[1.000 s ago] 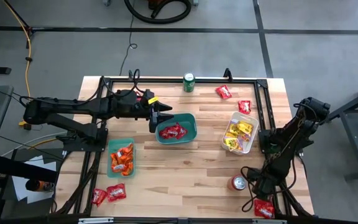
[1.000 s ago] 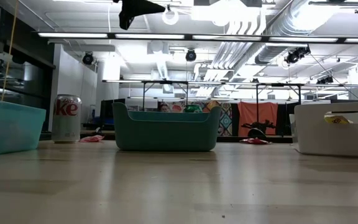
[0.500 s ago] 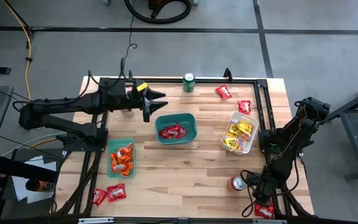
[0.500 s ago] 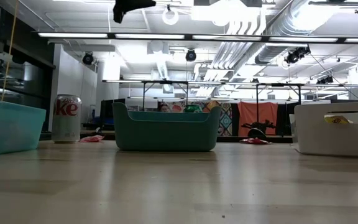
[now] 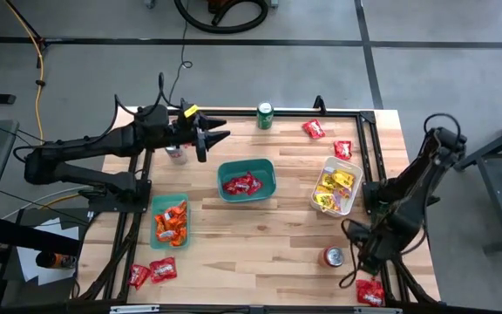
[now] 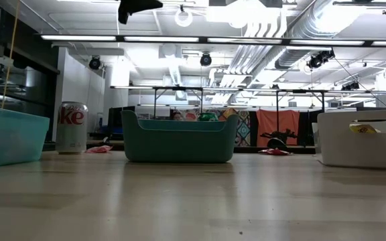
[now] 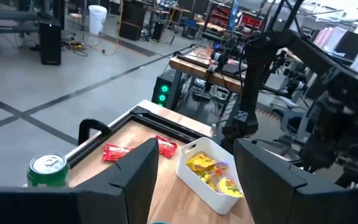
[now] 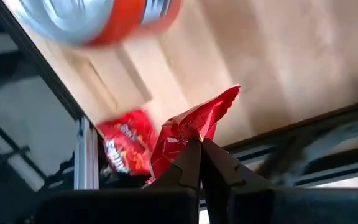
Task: Sort candy
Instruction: Put the red candy into the green bin
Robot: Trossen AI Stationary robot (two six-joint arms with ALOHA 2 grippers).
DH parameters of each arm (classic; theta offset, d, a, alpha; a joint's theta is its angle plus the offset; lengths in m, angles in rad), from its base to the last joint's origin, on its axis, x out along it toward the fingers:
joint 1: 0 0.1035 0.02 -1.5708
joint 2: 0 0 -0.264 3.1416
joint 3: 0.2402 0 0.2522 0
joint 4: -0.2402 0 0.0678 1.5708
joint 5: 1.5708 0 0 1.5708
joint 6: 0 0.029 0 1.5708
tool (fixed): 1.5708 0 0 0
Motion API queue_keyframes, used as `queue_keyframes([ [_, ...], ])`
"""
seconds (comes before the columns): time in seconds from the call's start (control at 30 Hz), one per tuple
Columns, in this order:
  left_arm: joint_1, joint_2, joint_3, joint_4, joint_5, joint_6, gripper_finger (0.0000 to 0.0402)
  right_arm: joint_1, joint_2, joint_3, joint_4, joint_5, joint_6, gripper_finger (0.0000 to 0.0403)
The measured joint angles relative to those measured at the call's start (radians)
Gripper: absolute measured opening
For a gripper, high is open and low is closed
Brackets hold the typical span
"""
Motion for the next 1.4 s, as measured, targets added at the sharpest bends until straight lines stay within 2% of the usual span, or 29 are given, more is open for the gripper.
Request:
queue_keyframes([
  [0.17, 0.0, 0.0, 0.0, -0.002, 0.02, -0.001, 0.0197, -0.08, -0.089, 0.042, -0.093, 0.106, -0.085, 0.0],
  [0.3, -0.003, 0.0, 0.0, -0.003, 0.143, -0.021, 0.0197, -0.163, -0.133, 0.042, -0.082, 0.234, -0.201, 0.0],
  [0.37, -0.014, 0.0, 0.0, -0.004, 0.182, -0.043, 0.0197, -0.214, -0.136, 0.042, -0.032, 0.308, -0.316, 0.0],
  [0.47, -0.045, 0.0, -0.003, -0.001, 0.186, -0.054, 0.0197, -0.311, -0.123, 0.042, 0.121, 0.419, -0.535, 0.0],
  [0.53, -0.069, -0.001, -0.018, 0.013, 0.186, -0.055, 0.0197, -0.387, -0.103, 0.042, 0.252, 0.452, -0.686, 0.0],
  [0.8, -0.164, -0.039, -0.105, 0.118, 0.121, -0.154, 0.0197, -0.669, -0.044, 0.042, 0.819, 0.393, -1.12, 0.0],
  [0.97, -0.212, -0.081, -0.119, 0.154, 0.057, -0.177, 0.0197, -0.798, -0.044, 0.042, 1.091, 0.305, -1.257, 0.0],
  [1.17, -0.232, -0.11, -0.119, 0.154, 0.021, -0.177, 0.0197, -0.887, -0.044, 0.042, 1.169, 0.177, -1.285, 0.0],
  [1.4, -0.232, -0.111, -0.119, 0.153, 0.002, -0.142, 0.0197, -0.908, -0.022, 0.042, 1.187, 0.153, -1.285, 0.0],
])
